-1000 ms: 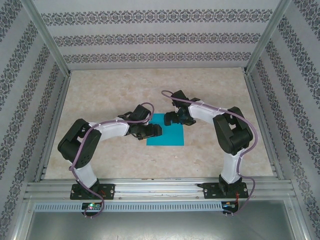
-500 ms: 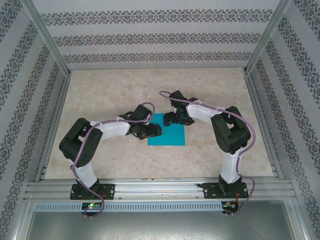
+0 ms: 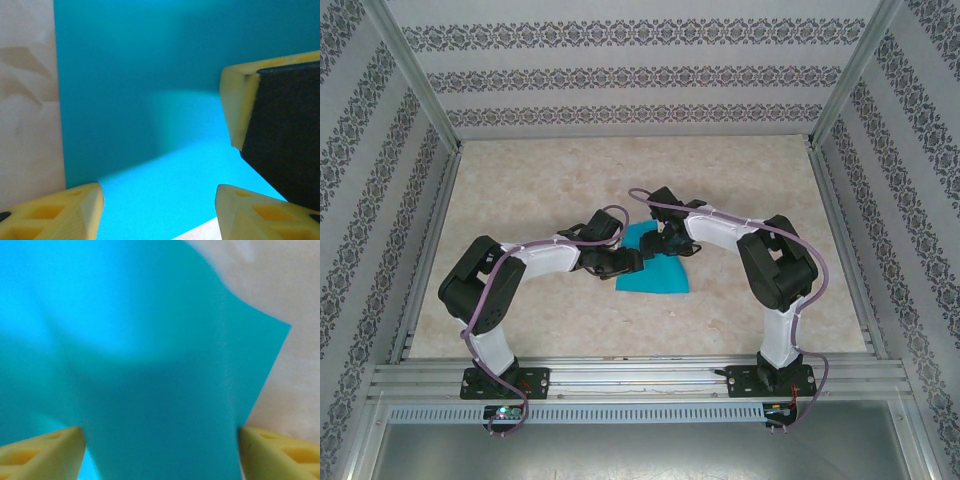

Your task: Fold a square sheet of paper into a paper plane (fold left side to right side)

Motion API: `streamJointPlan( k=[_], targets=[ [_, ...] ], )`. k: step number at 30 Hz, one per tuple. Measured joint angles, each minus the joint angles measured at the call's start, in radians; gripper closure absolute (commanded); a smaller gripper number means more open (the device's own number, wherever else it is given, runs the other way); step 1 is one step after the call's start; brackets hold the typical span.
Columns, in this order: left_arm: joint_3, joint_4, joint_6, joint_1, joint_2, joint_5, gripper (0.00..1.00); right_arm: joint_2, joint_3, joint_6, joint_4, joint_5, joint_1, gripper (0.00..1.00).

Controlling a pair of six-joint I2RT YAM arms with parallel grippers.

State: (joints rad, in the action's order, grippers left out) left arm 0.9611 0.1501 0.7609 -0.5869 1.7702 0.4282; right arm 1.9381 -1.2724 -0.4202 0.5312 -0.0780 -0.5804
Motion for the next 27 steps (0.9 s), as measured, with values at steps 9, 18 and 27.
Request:
streamJointPlan(
  k=[9, 18, 27],
  targets=[
    [-0.018, -0.044, 0.019, 0.0, -0.004, 0.016, 0.35, 0.0, 0.003, -0.024, -0.001, -0.086, 0.0, 0.52],
    [-0.091, -0.077, 0.025, 0.035, -0.107, 0.017, 0.24, -0.049, 0.069, -0.026, -0.052, -0.184, 0.018, 0.66],
    [-0.258, -0.248, 0.005, 0.227, -0.385, 0.146, 0.17, -0.24, 0.217, 0.01, -0.224, -0.44, 0.128, 0.69]
  ],
)
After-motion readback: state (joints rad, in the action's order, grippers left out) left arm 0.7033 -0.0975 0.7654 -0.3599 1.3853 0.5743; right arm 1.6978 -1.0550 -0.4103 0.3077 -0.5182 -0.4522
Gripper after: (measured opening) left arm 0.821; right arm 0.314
